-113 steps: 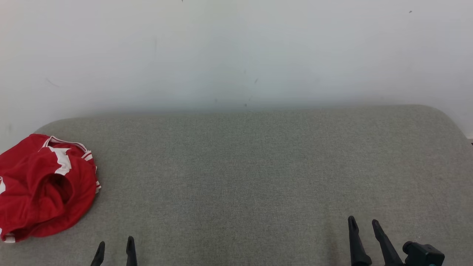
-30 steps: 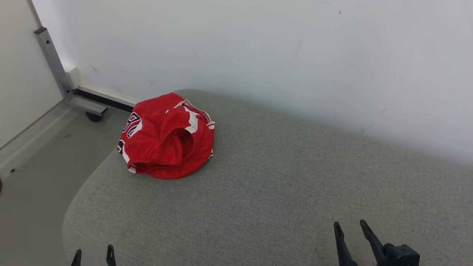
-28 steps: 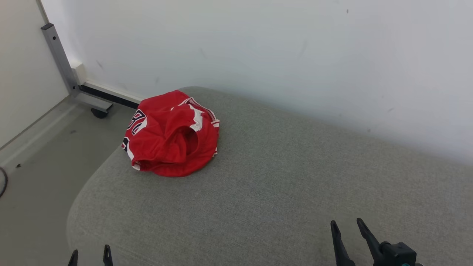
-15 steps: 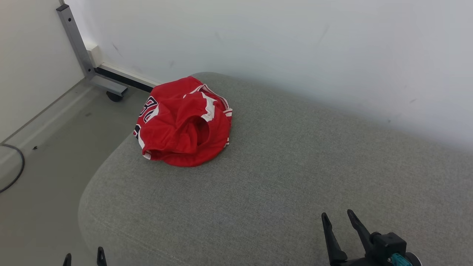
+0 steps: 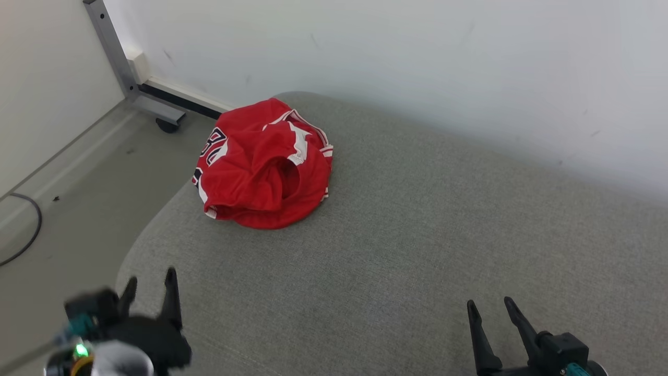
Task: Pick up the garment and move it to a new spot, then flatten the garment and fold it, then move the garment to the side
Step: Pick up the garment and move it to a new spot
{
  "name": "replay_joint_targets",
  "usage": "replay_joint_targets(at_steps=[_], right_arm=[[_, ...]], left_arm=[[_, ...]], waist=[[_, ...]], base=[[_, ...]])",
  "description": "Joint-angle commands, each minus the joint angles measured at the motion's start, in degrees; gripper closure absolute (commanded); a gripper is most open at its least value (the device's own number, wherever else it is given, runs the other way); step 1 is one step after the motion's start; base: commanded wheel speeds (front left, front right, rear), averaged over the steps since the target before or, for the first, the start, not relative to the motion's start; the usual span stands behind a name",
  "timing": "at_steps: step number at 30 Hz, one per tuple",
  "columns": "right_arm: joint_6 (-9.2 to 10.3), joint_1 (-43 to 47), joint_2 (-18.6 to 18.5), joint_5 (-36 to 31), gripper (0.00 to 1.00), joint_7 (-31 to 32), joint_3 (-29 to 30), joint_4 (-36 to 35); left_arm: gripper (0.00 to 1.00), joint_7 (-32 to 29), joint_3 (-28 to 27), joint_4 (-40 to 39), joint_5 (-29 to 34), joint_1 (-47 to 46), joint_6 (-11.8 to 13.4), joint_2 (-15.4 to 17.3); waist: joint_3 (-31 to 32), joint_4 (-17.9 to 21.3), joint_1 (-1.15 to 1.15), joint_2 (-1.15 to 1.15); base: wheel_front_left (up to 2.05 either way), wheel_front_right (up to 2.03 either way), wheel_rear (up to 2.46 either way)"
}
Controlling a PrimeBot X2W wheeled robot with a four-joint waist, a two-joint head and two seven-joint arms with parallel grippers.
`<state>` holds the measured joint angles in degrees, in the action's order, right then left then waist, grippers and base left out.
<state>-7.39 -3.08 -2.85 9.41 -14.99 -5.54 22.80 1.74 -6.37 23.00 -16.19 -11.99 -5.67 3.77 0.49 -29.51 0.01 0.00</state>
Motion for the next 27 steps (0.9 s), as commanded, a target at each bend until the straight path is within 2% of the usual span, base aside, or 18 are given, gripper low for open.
replay_joint_targets(at_steps=[1,5,8,11,13,19,27], right_arm=[[-0.19,0.3,-0.1,-0.6,0.00,-0.3,0.1,-0.8],[-0.19,-1.5,-0.1,-2.3,0.00,0.9,-0.8,-4.0],[-0.19,-3.1,-0.3,-3.6,0.00,2.1,-1.2,-6.3],[-0.19,-5.2,-0.9,-4.8,0.00,3.2,-1.8,-8.9],[-0.18,-6.1,-1.3,-5.0,0.00,3.8,-2.2,-10.3],[-0.19,-8.9,-1.8,-5.4,0.00,4.7,-3.6,-13.9],[-0.19,-10.9,-1.7,-4.8,0.00,4.0,-4.5,-15.7]], left_arm=[[0.00,-2.3,-0.3,1.0,-0.9,-2.7,-0.3,1.0],[0.00,-11.2,-2.3,4.0,-5.4,-12.7,-0.6,3.2],[0.00,-20.1,-5.7,6.5,-11.6,-20.6,0.0,4.4],[0.00,-26.7,-9.0,7.0,-17.0,-27.5,1.7,5.6],[0.00,-30.5,-9.6,7.1,-18.1,-30.5,2.8,7.3],[0.00,-38.3,-11.8,5.6,-20.7,-35.6,6.3,11.2],[0.00,-48.0,-13.9,1.0,-24.6,-35.9,10.3,12.7]], waist=[[-1.4,0.3,-0.01,0.00],[-6.9,4.4,-0.01,0.00],[-11.6,7.6,-0.01,0.00],[-16.6,10.9,-0.01,0.00],[-19.4,12.9,-0.01,0.00],[-26.4,18.1,-0.01,0.00],[-31.1,21.1,-0.01,0.00]], base=[[0.00,0.00,0.00],[0.00,0.00,0.00],[0.00,0.00,0.00],[0.00,0.00,0.00],[0.00,0.00,0.00],[0.00,0.00,0.00],[0.00,0.00,0.00]])
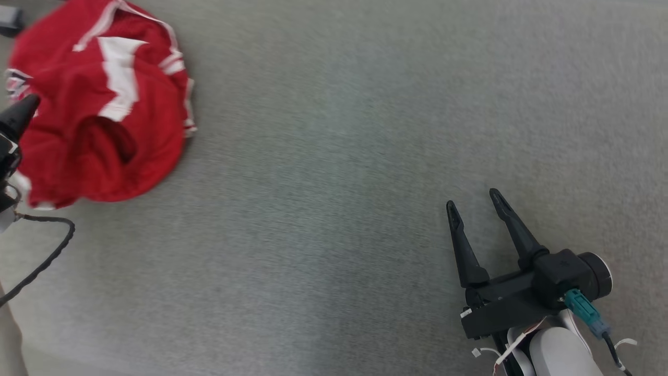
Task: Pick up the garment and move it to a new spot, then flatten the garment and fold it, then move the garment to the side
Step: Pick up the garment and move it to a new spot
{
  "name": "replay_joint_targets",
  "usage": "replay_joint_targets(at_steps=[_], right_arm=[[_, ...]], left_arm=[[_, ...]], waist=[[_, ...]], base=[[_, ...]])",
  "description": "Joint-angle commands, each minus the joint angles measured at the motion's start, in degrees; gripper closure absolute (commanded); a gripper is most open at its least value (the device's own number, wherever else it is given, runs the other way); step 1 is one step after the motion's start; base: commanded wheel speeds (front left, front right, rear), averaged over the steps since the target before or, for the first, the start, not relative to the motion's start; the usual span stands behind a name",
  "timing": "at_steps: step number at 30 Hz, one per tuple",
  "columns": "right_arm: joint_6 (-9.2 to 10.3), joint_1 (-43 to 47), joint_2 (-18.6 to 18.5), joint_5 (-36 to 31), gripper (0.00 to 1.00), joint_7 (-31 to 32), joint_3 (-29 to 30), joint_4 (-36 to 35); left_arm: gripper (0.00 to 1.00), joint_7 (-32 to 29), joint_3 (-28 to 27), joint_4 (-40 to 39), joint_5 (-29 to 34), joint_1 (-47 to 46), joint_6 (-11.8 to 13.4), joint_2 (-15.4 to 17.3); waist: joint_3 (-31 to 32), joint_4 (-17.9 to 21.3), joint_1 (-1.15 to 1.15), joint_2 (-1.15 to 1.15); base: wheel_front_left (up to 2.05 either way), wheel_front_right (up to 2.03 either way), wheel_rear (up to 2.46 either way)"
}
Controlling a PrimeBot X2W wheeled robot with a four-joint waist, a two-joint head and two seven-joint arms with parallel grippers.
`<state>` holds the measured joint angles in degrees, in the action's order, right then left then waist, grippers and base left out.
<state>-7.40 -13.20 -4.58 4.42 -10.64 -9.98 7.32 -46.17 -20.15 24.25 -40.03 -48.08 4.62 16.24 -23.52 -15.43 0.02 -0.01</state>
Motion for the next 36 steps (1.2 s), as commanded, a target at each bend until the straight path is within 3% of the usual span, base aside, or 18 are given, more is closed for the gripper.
replay_joint_targets(at_steps=[1,12,13,14,22,31,36], right_arm=[[-0.18,-0.9,0.1,0.4,0.00,-0.5,-0.1,-0.1],[-0.03,-1.1,0.2,1.3,0.00,-1.2,-0.7,1.8],[-0.03,-1.1,0.2,1.4,0.00,-1.3,-0.6,1.9],[-0.03,-1.1,0.2,1.4,0.00,-1.3,-0.6,2.1],[-0.04,-0.5,0.8,2.3,0.00,-2.3,-0.5,3.5],[-0.04,1.4,1.5,4.8,0.00,-3.7,-0.4,6.5],[-0.04,4.2,1.7,7.6,0.00,-4.2,-0.1,8.0]], left_arm=[[0.00,-1.3,-0.2,-1.1,-1.3,0.6,0.5,0.0],[0.00,-6.5,0.4,-6.4,-1.6,4.2,3.4,-0.8],[0.06,-6.6,0.7,-6.7,-1.3,4.6,3.3,-0.8],[1.00,-6.2,1.0,-7.1,-0.7,4.9,3.4,-0.5],[1.00,-4.1,1.8,-9.7,0.7,5.6,2.3,0.7],[1.00,2.9,2.4,-11.2,4.0,3.1,0.3,3.0],[1.00,3.4,4.3,-11.5,4.4,1.2,-1.2,3.2]], waist=[[-7.3,7.2,-0.02,0.01],[-7.3,8.8,-0.02,0.01],[-7.0,9.0,-0.02,0.01],[-6.8,9.1,-0.02,0.01],[-2.0,8.7,-0.02,0.01],[8.6,7.6,-0.02,0.01],[15.2,8.7,-0.02,0.01]], base=[[0.00,0.00,0.00],[0.00,0.00,0.00],[0.00,0.00,0.00],[0.00,0.00,0.00],[0.00,0.00,0.00],[0.00,0.00,0.00],[0.00,0.00,0.00]])
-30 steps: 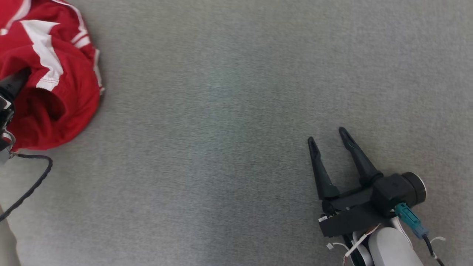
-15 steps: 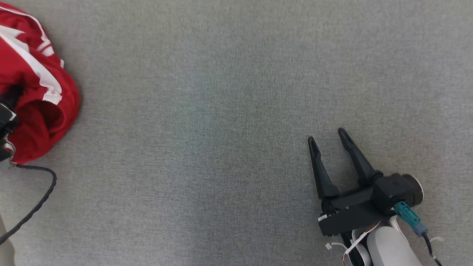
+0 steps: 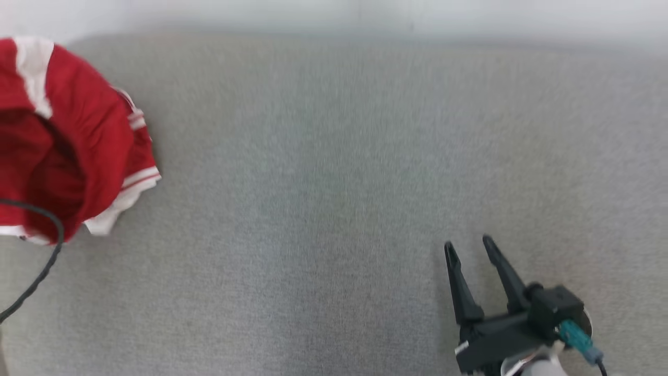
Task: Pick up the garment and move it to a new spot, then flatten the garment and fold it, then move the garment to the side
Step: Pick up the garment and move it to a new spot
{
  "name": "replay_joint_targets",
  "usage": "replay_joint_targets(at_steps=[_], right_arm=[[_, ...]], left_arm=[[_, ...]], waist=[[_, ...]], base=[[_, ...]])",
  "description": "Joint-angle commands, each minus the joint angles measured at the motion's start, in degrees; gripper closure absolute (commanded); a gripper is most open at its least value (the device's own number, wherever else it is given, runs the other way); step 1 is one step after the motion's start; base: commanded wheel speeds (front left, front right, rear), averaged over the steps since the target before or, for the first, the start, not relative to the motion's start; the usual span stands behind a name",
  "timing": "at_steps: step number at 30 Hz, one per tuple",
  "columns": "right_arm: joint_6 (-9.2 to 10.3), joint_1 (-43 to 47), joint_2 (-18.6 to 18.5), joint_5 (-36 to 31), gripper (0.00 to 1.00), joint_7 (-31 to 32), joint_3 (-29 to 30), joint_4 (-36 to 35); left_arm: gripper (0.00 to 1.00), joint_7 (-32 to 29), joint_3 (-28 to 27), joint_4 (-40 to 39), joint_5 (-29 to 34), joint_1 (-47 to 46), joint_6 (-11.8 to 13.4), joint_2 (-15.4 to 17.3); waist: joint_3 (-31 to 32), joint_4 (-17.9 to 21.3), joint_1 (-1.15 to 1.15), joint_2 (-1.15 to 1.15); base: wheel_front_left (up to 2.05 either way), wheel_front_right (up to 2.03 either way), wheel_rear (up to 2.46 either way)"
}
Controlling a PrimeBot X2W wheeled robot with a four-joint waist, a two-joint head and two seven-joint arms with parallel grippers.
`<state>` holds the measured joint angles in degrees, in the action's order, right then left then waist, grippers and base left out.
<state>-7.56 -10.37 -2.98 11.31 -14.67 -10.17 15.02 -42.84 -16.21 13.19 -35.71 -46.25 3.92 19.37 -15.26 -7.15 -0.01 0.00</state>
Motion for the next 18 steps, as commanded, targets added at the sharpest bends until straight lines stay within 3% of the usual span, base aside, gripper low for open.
replay_joint_targets(at_steps=[1,9,18], right_arm=[[0.12,2.0,0.1,1.3,0.00,-0.3,0.1,0.5],[0.12,6.4,0.1,3.4,0.00,-0.5,1.0,1.2],[0.12,8.3,0.0,3.4,0.00,-0.6,0.2,0.5]], left_arm=[[1.00,-0.1,0.9,-0.3,-0.1,-1.0,-0.9,-0.3],[1.00,-0.9,5.9,-0.4,-2.2,-4.1,-3.5,-5.3],[1.00,-1.9,11.0,-1.0,-5.3,-4.7,-5.5,-12.5]], waist=[[8.3,0.7,0.01,0.00],[15.9,6.0,0.01,0.00],[17.8,16.4,0.01,0.00]], base=[[0.00,0.00,0.00],[0.00,0.00,0.00],[0.00,0.00,0.00]])
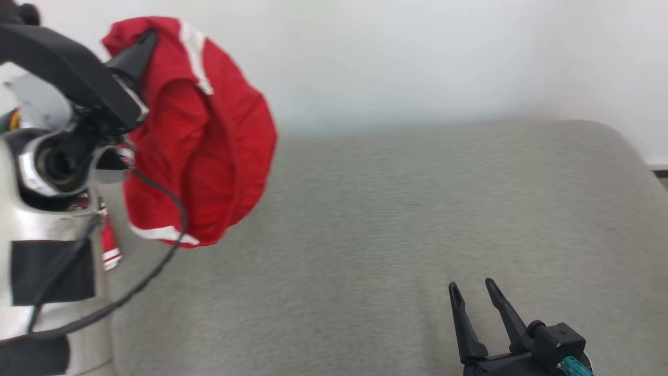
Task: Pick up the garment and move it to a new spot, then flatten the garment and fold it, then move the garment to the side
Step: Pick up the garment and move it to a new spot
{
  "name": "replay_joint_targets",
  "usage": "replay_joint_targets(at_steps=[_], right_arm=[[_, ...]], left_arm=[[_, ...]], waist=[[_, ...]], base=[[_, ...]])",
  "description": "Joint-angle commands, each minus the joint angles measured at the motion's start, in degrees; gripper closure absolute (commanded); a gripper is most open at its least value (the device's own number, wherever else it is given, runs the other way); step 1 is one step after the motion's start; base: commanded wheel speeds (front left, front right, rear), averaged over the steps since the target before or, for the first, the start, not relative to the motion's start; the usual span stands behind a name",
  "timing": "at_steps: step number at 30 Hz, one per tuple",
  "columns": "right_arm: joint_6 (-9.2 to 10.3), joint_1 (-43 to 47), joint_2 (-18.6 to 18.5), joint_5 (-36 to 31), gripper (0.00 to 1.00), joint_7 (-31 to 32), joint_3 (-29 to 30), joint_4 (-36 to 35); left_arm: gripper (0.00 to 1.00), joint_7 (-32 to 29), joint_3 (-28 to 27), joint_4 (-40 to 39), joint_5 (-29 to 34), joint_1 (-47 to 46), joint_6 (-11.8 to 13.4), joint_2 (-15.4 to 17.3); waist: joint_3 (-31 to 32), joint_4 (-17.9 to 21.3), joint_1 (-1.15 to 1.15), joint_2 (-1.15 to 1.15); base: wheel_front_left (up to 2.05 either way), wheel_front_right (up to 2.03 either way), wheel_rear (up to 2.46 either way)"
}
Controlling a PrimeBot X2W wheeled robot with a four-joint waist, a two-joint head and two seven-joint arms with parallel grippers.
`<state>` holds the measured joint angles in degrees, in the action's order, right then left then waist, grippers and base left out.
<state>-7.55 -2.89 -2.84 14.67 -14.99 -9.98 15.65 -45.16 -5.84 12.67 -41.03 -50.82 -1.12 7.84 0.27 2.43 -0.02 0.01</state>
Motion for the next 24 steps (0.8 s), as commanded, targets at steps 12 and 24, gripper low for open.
replay_joint_targets(at_steps=[12,24], right_arm=[[0.10,0.9,-0.1,-0.7,0.00,0.2,0.1,-1.1],[0.10,1.1,-0.1,-2.4,0.00,2.0,-1.1,-2.8]], left_arm=[[1.00,7.6,7.6,-0.5,1.5,7.3,-1.8,-4.3],[1.00,24.8,17.0,10.1,8.2,18.4,-1.3,-4.9]], waist=[[0.1,14.7,0.02,-0.01],[-2.3,18.0,0.02,-0.01]], base=[[0.00,0.00,0.00],[0.00,0.00,0.00]])
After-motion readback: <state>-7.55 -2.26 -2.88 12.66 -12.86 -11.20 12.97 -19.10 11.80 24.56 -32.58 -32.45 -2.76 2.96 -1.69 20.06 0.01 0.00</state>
